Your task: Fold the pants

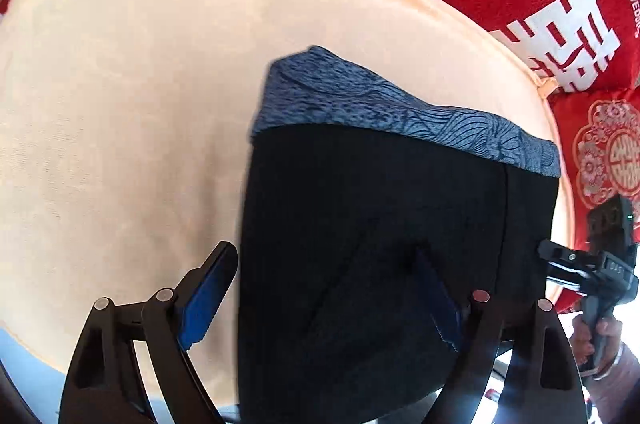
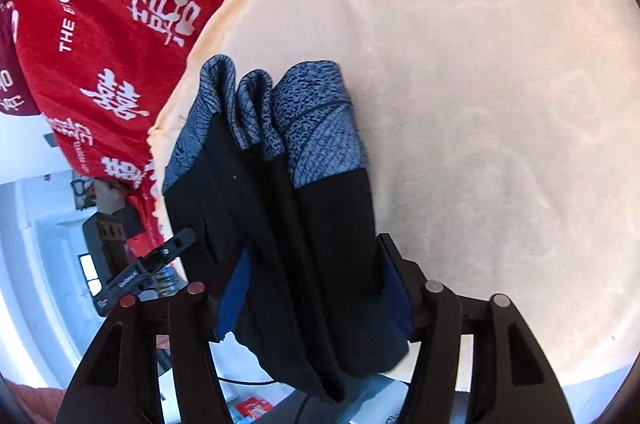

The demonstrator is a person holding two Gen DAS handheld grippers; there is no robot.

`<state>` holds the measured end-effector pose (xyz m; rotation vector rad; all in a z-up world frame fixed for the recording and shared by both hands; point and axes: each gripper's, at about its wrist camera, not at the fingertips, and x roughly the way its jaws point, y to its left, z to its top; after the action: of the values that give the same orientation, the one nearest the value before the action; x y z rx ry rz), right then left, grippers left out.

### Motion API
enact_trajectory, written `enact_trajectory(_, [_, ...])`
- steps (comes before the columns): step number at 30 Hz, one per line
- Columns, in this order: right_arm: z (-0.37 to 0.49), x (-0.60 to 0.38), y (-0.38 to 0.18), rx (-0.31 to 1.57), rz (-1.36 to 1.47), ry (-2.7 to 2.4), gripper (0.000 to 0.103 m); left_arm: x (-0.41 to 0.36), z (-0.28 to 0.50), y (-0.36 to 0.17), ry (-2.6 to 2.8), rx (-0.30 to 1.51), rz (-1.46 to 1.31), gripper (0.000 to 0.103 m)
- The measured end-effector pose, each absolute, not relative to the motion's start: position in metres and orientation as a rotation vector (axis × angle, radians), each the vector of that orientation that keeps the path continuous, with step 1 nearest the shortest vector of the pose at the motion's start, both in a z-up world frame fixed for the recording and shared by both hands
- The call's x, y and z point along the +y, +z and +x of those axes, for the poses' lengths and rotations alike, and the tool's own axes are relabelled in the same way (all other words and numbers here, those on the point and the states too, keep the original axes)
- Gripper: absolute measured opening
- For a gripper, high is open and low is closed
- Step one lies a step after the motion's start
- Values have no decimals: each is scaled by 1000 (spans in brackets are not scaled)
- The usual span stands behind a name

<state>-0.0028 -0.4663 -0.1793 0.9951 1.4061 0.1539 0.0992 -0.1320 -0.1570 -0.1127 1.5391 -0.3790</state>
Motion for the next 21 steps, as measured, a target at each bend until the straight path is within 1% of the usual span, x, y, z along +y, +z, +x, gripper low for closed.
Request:
enact_trajectory(6, [-21,-480,-151,1412,907,14,66,-122,92,-125,-305,1472,-3,89])
enact_trajectory(7, [-21,-480,-146,1403,899,3,64,-122,90,-118,-304,1457,10,89])
enact_trajectory(8, [-23,-480,-139,1388,889,-9,59,-122,90,-115,-299,1449,20,89])
enact_trajectory(9, [-26,-479,-132,1375,875,-12,41,-124,86,-109,-299,1438,37,89])
enact_trajectory(10, [-27,-474,-125,1371,848,-7,31,-128,81,-105,-306,1431,50,89])
enact_trajectory(13, [-28,-453,-108,1356,763,28,30,-144,68,-104,-312,1429,100,89])
enact_trajectory(15, [-26,-430,-105,1380,707,77,30,-153,60,-108,-313,1466,103,89])
enact_trajectory(17, [-28,-412,-110,1426,621,86,30,-157,52,-112,-307,1501,106,89])
enact_trajectory(21, [-37,-396,-123,1496,487,37,30,-154,33,-104,-301,1493,159,89])
